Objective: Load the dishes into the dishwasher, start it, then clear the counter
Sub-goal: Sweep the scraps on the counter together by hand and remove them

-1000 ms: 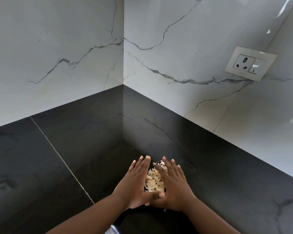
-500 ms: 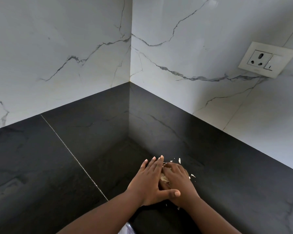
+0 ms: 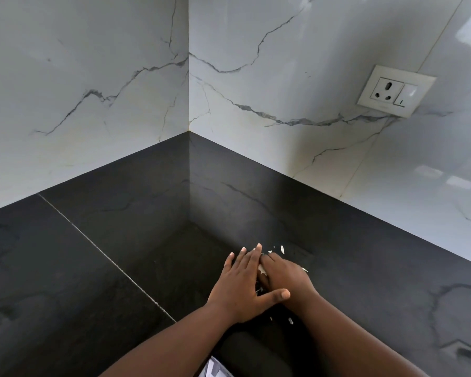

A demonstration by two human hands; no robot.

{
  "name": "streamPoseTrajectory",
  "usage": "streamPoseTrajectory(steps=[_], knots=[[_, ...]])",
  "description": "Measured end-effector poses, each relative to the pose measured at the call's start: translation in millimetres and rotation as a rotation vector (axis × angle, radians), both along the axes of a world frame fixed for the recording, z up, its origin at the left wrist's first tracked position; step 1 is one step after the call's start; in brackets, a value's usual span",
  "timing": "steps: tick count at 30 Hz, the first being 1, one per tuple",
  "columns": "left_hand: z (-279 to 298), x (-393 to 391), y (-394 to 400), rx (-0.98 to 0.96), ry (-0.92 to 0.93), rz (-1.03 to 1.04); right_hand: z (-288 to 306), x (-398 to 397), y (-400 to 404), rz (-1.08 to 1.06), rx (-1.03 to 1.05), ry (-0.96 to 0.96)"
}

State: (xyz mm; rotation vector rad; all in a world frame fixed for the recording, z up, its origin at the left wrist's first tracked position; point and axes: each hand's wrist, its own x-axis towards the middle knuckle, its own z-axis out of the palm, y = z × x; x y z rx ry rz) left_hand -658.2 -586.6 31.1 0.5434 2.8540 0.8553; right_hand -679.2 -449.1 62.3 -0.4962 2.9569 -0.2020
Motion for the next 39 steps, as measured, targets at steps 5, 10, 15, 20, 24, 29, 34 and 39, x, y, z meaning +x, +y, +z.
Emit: streamPoseTrajectory(steps=[5, 10, 15, 20, 24, 29, 34, 39], knots=[[-3, 0, -3, 0.135, -0.005, -0.001, 12, 5, -7, -0.142, -0.052, 0.022], [0, 6, -9, 0.27, -0.039, 0.004, 19, 19, -4, -0.288, -0.199, 0.088], [-1, 20, -14, 0.231, -0.016, 0.028, 28, 38, 11, -0.397, -0.402, 0.179], [-11, 50, -13, -0.151, 0.128, 0.097, 27, 54, 26, -0.414, -0.462, 0.196], [-11, 76, -13, -0.247, 0.102, 0.185, 27, 71, 38, -0.408, -0.588, 0.193], [-2, 110, -8, -0.106, -0.022, 0.228, 37, 98, 52, -0.427, -0.777, 0.194], [1, 168, -2, 0.468, 0.044, 0.466, 52, 130, 51, -0.403, -0.949, 0.162], [-17, 232, 0, 0.774, 0.16, 0.702, 55, 174, 25, -0.284, -1.074, 0.052]])
